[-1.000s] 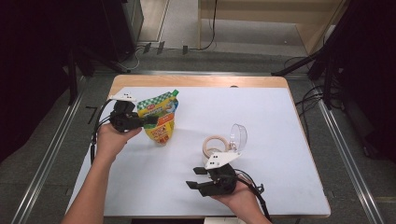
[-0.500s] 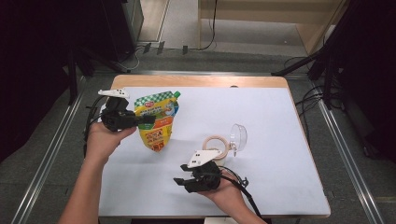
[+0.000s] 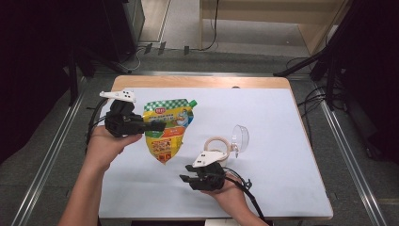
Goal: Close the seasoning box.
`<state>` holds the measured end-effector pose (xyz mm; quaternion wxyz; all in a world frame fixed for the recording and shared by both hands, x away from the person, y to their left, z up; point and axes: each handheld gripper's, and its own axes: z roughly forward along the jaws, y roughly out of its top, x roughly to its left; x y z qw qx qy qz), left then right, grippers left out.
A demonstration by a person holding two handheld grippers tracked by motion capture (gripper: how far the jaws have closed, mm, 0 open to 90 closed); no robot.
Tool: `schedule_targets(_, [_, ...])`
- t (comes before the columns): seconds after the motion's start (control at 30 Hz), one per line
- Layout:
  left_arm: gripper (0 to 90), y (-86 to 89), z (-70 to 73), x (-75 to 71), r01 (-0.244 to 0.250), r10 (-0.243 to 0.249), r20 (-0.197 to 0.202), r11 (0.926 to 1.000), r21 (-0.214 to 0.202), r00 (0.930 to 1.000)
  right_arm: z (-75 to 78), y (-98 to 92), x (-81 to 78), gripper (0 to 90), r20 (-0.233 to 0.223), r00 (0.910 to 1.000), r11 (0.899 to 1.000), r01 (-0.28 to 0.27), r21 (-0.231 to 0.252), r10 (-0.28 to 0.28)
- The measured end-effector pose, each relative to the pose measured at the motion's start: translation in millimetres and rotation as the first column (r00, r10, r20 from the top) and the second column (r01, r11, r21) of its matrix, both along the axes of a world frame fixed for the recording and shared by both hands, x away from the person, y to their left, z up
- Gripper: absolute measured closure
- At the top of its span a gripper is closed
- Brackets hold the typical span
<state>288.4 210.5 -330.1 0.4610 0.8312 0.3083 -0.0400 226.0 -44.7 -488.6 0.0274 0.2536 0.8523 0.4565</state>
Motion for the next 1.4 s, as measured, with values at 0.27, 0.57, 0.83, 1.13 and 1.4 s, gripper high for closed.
schedule_targets(0.27, [90.0,-19.3,8.7,-20.3,0.055,-0.055,-0.018,0.9985,0.002,0.9983,-2.9,-2.0,3.1,73.0,-0.001,0.9992,0.999,0.041,0.025,-0.041])
schedule_targets(0.57, [90.0,-33.7,11.7,-33.1,0.12,-0.124,-0.082,0.9912,-0.055,0.9888,-0.6,-6.7,2.5,68.7,0.069,0.994,0.993,0.079,0.085,-0.085])
schedule_targets(0.83, [90.0,-28.7,14.5,-32.4,0.11,-0.122,-0.127,0.989,-0.099,0.9844,-4.3,1.0,-8.7,71.6,0.125,0.989,0.994,0.07,0.078,-0.08])
schedule_targets(1.13, [89.9,-27.8,6.2,-25.3,0.091,-0.112,-0.176,0.9878,-0.126,0.9779,-4.3,0.4,-9.1,72.9,0.135,0.9885,0.995,0.058,0.078,-0.068])
schedule_targets(1.4, [90.0,-30.3,16.3,-32.2,0.111,-0.141,-0.171,0.9788,-0.172,0.975,0.3,2.3,-15.5,78.5,0.173,0.9842,0.994,0.02,0.103,-0.037])
